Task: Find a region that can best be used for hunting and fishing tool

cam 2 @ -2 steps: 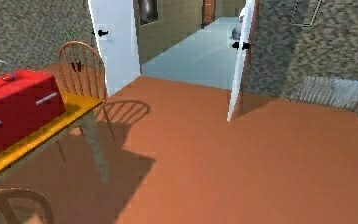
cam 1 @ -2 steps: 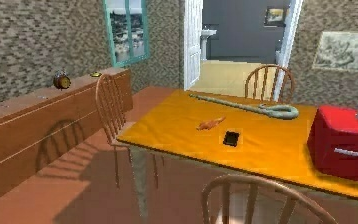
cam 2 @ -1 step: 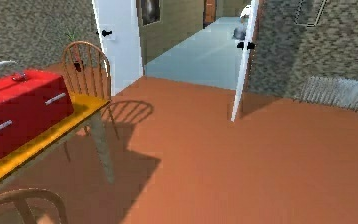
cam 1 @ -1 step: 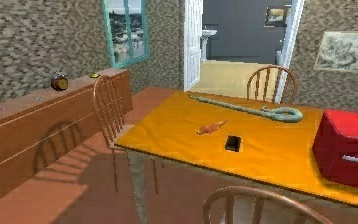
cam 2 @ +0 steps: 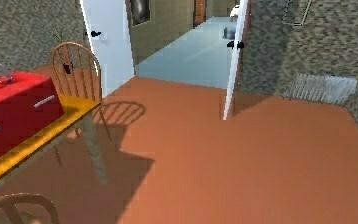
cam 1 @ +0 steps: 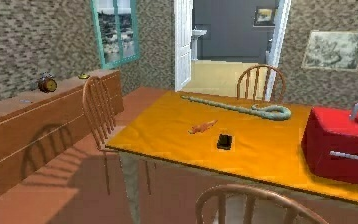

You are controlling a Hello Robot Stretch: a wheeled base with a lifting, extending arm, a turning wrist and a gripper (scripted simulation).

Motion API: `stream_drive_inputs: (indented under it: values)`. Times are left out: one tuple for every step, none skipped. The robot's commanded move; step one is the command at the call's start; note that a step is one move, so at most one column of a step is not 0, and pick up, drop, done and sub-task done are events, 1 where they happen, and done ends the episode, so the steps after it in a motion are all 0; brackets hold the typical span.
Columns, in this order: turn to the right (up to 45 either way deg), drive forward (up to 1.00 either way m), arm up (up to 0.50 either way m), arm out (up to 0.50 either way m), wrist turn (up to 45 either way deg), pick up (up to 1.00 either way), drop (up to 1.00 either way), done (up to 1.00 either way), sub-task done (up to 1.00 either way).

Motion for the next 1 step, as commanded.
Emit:
stream_drive_inputs:
  values:
    - [3.0,0.00,0.00,0.00,0.0,0.00,0.00,0.00,0.00]
